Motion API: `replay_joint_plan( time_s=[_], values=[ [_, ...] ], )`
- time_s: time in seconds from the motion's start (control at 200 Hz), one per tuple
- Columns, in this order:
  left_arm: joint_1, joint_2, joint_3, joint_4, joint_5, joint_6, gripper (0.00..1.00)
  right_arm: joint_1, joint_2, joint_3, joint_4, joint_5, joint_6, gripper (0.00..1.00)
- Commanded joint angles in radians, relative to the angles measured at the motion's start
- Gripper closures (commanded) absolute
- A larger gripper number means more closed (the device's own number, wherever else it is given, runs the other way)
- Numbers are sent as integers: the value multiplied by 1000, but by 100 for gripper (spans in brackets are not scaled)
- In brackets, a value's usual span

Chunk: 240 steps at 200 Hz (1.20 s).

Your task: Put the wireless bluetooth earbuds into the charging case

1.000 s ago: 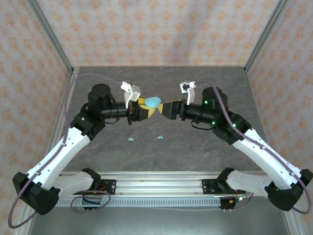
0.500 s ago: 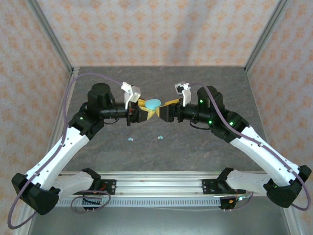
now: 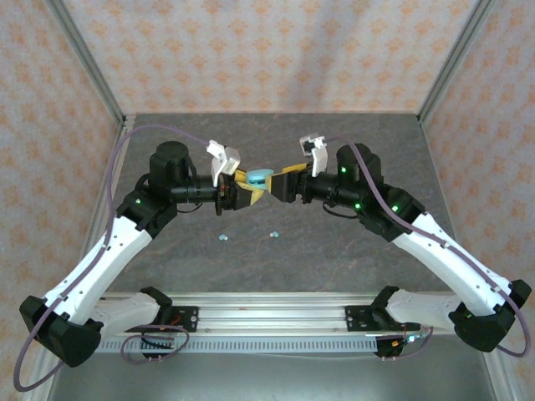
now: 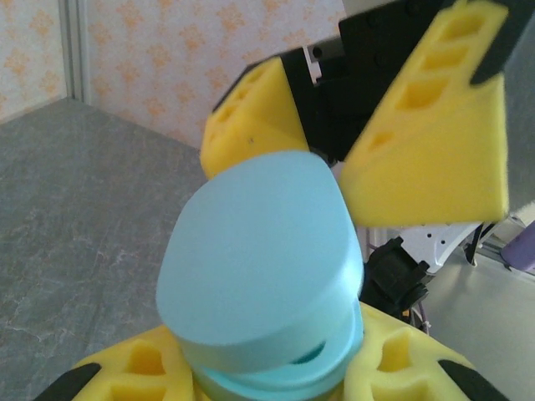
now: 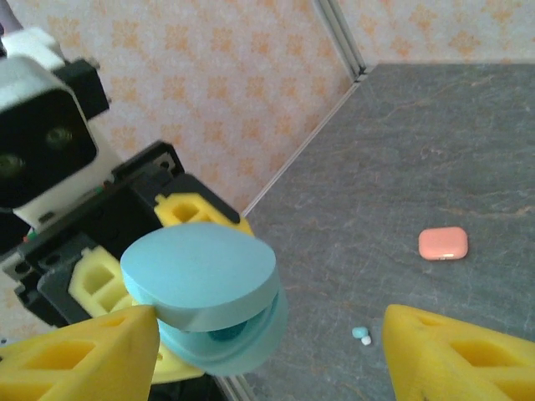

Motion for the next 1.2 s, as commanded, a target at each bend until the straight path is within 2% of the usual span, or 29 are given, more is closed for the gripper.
replay_joint_plan(
  time_s=[0.0,0.225,0.495,0.796,0.896,1.046,1.196],
  values=[
    [-10,-11,37,-5,54,27,83,-5,8,29,44,61,35,29],
    [-10,-19,42,-5,44,30,83,-5,27,2,67,32,151,28],
    [-10,-21,46,26,21,24,82,-5,24,-80,183,-21,329,28],
    [-11,-24,45,69,-15,20,82,-4,17,-138,276,-52,447,28],
    [-12,-21,42,63,-41,39,81,-5,18,-149,327,-75,486,35],
    [-12,-24,24,68,-80,59,78,-5,25,-160,382,-101,528,63],
    [-12,-33,5,86,-118,58,73,-5,28,-187,458,-104,588,78]
  ],
)
